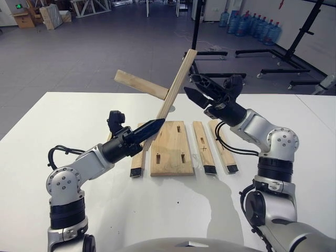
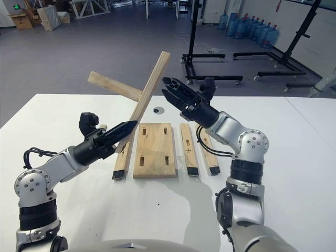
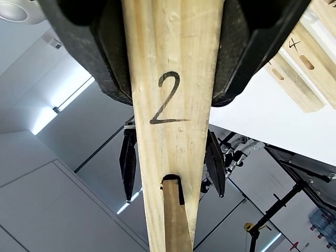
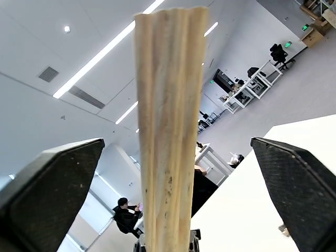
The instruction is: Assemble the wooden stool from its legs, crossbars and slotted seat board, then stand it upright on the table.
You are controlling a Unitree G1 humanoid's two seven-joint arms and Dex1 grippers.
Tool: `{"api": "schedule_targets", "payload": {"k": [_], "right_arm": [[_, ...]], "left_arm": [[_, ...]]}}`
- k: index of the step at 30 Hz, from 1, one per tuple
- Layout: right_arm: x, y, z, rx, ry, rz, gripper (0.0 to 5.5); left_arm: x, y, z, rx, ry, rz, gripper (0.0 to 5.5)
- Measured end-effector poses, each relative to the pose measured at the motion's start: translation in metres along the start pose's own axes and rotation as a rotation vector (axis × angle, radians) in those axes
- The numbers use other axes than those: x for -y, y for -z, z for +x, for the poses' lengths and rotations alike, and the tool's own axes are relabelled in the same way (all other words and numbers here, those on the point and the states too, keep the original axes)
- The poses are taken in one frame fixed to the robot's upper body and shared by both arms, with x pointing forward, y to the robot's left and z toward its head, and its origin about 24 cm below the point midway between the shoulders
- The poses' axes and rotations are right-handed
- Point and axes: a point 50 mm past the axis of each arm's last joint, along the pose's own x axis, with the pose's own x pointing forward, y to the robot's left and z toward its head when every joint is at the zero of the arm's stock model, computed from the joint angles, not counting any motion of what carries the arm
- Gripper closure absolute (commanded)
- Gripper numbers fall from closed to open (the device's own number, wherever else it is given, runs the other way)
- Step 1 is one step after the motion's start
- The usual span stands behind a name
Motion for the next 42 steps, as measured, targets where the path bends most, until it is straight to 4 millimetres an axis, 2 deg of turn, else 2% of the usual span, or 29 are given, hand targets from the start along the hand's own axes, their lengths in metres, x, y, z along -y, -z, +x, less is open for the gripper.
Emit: {"api": "schedule_targets", "payload": {"k": [3, 11, 20, 29, 37, 42], "right_arm": [[-0.008, -0.001, 0.006, -0.006, -0.056, 0.014, 0.36], [-0.006, 0.013, 0.021, -0.036, -0.057, 0.064, 0.36], [-0.007, 0.008, 0.027, 0.014, -0.058, 0.055, 0.36], [-0.006, 0.014, 0.031, -0.018, -0.055, 0.062, 1.76], [-0.005, 0.014, 0.031, -0.014, -0.037, 0.063, 3.29], [-0.004, 0.015, 0.03, -0.014, -0.024, 0.053, 3.43]], "left_arm": [[0.0, 0.003, 0.001, -0.009, 0.001, -0.006, 3.47], [0.001, 0.006, 0.004, -0.022, 0.01, -0.002, 3.47], [0.0, 0.011, 0.003, -0.038, 0.003, -0.013, 3.47], [0.0, 0.011, 0.004, -0.038, 0.001, -0.007, 3.47], [0.002, 0.011, 0.004, -0.04, 0.026, -0.004, 3.47], [0.003, 0.011, 0.004, -0.045, 0.029, -0.001, 3.47]]}}
